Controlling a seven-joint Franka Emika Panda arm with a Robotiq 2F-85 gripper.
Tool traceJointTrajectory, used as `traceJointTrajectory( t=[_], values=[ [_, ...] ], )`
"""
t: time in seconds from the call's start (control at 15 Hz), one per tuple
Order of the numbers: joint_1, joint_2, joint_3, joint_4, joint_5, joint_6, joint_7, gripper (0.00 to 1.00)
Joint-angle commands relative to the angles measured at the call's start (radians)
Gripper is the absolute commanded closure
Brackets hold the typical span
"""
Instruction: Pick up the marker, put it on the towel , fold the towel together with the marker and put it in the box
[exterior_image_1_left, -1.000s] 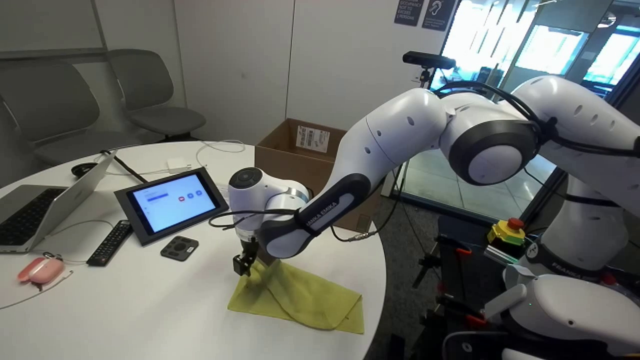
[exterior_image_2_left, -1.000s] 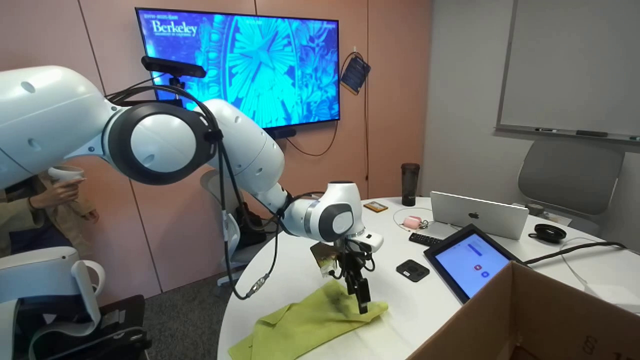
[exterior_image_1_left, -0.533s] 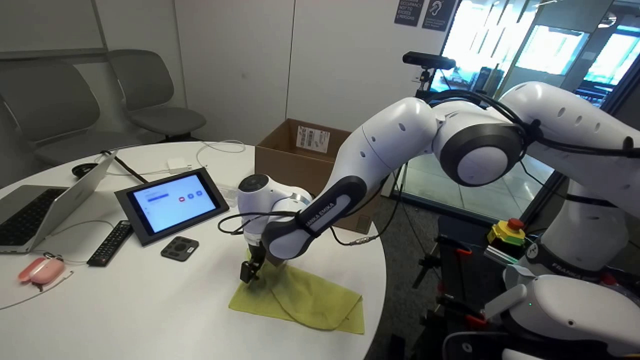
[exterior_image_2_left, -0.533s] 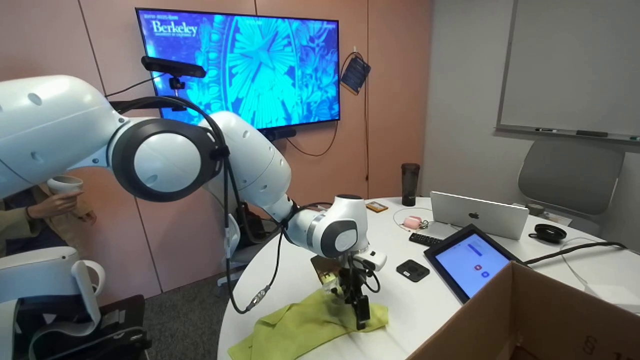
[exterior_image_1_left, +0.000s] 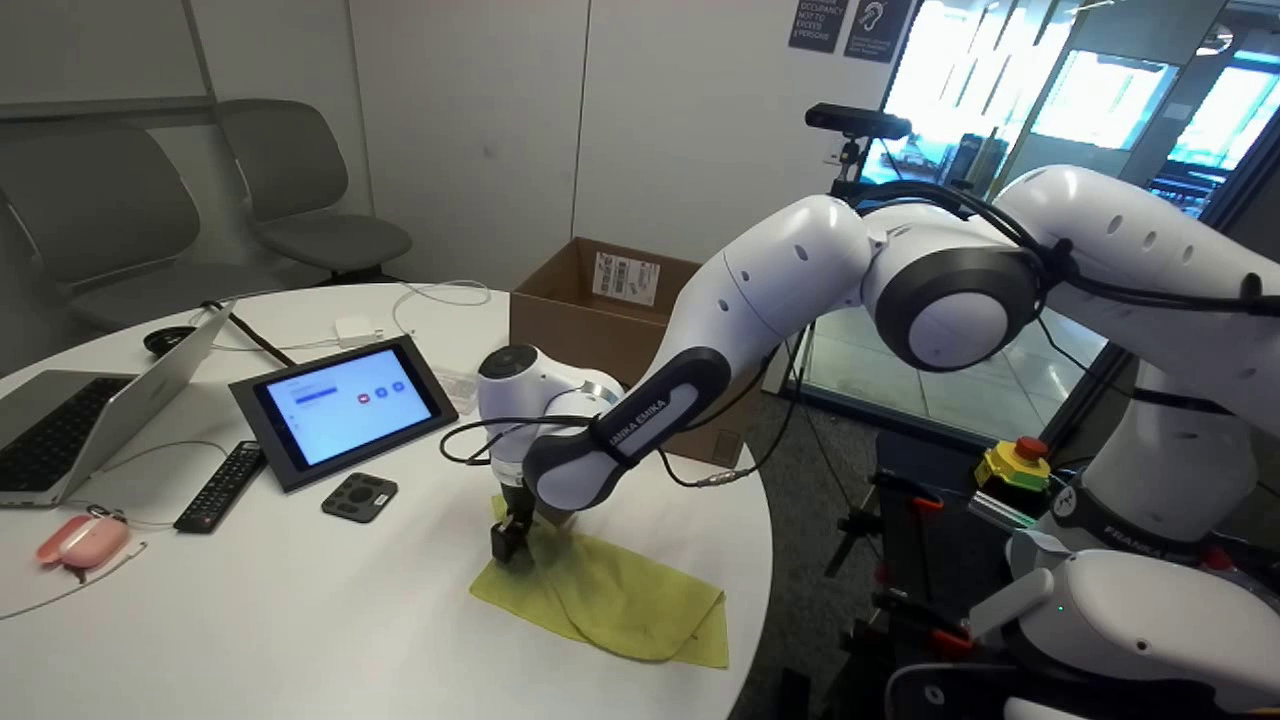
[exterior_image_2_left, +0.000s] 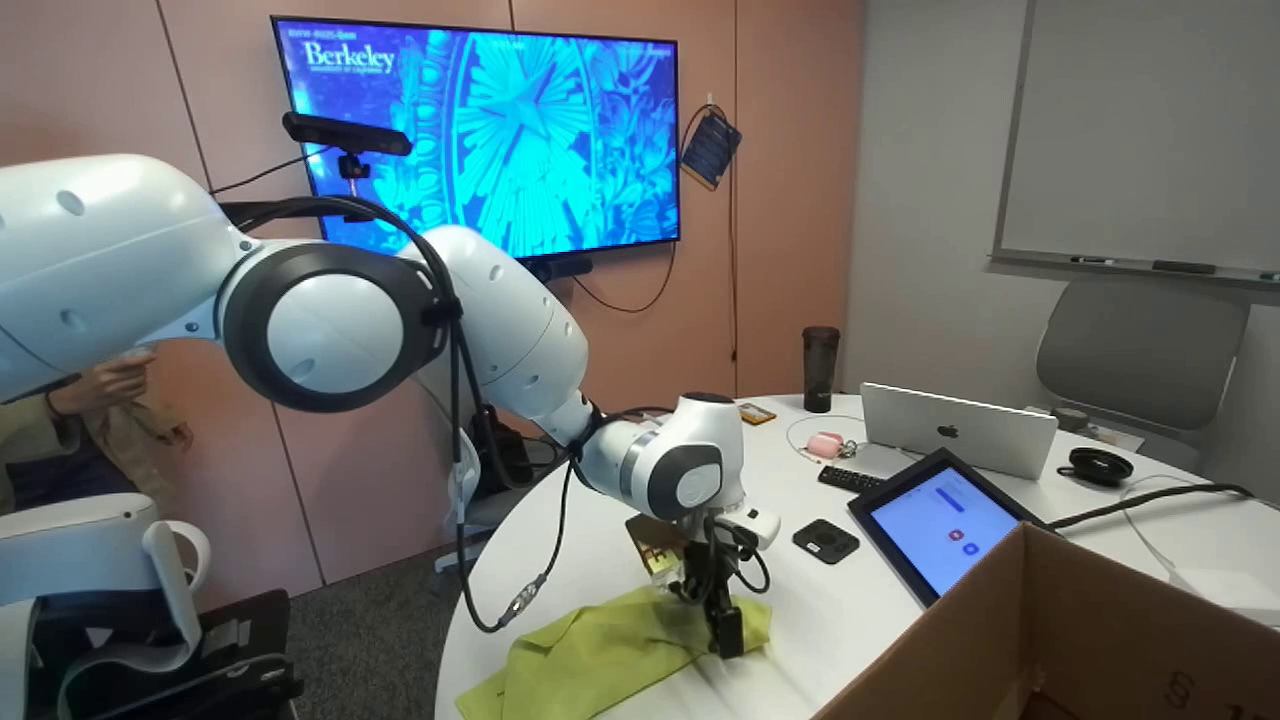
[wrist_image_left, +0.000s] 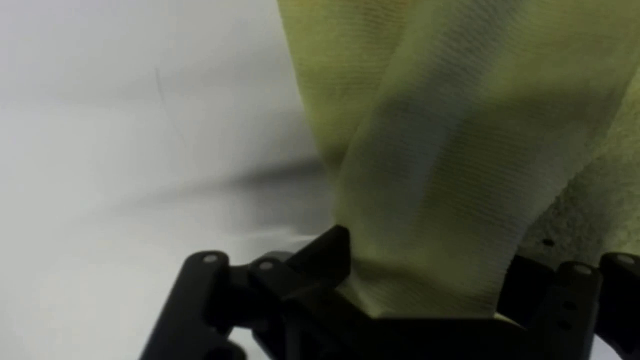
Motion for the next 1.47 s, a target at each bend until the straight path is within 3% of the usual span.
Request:
traceJointTrajectory(
  t=[0.0,0.07,0.27,0.6,1.07,1.4],
  values=[
    [-0.01,0.009,0.005,0.034,0.035,-0.012,-0.018,0.82],
    [-0.01,0.006,0.003,0.04,0.035,-0.014,-0.015,0.89],
    [-0.006,0.007,-0.005,0.074,0.034,-0.02,-0.005,0.95],
    [-0.009,0.016,-0.014,0.159,0.037,-0.031,0.014,0.89],
    [-0.023,0.01,-0.018,0.226,0.047,-0.017,0.034,0.91],
    [-0.045,-0.053,0.034,0.139,0.041,-0.012,-0.016,0.89]
  ],
)
